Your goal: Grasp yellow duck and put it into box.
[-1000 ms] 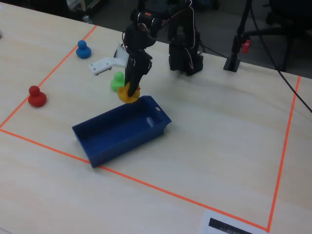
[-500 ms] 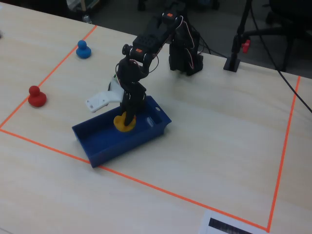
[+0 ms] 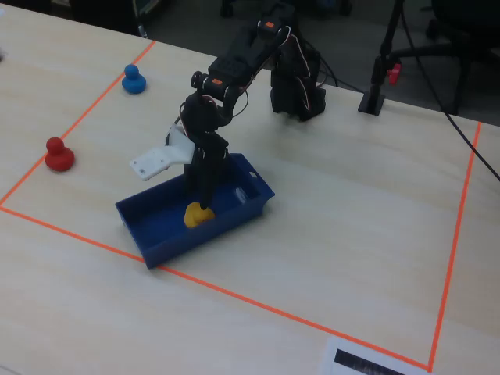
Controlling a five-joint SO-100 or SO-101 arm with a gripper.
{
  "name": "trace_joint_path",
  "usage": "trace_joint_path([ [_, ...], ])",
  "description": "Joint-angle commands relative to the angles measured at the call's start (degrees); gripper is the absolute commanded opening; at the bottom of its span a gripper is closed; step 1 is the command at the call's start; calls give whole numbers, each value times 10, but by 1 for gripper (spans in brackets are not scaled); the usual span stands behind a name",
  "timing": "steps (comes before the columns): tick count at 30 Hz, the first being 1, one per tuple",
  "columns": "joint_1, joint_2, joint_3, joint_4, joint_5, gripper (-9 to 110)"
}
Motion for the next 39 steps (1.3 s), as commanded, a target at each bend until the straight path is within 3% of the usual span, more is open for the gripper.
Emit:
trace_joint_path([
  [1,9,73,-33,16,17,21],
  [6,2,243,42,17,38,0],
  [12,-50,555,344,-16,1,0],
  [22,-114,896,799,97,-120,0],
  [29,-148,1049,942,135,-143,0],
  [39,-152,1165,1005,225,-139,0],
])
